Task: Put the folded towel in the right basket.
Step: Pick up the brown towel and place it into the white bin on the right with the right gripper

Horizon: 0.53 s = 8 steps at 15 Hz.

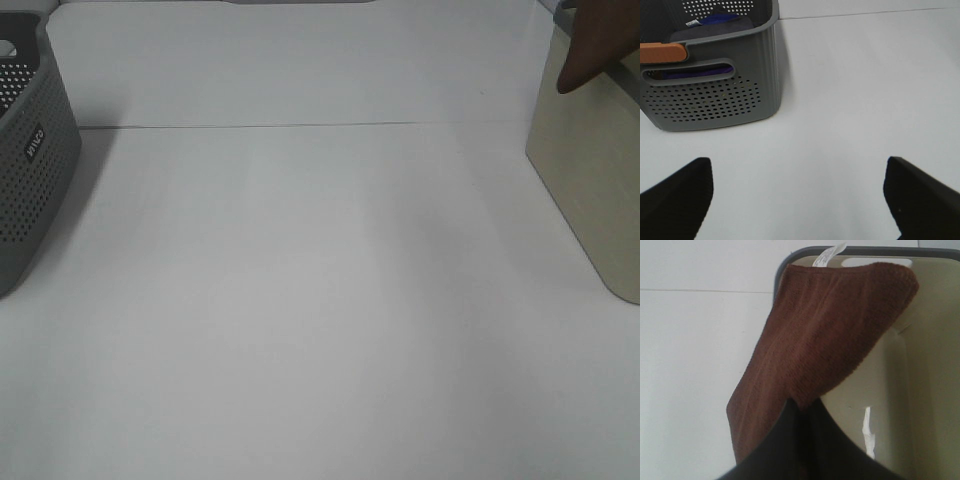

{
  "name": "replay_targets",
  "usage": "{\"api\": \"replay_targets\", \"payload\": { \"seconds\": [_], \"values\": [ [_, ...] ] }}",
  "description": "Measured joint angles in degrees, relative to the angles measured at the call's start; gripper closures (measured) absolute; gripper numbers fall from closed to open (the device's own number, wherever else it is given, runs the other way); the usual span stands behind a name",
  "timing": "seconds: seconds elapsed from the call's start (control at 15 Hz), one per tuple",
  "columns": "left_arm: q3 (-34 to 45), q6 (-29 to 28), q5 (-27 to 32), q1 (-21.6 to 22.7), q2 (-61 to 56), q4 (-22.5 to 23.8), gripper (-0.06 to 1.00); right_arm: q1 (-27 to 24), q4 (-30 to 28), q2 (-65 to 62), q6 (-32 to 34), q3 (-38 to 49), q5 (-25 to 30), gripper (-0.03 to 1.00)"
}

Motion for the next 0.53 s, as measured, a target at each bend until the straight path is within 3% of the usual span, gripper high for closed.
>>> {"api": "replay_targets", "payload": {
  "seconds": [0.53],
  "values": [
    [0.0,0.0,0.0,0.0,0.0,0.0,0.07,-7.73,0.57,5.61,0.57,0.0,-0.06,0.96]
  ]
}}
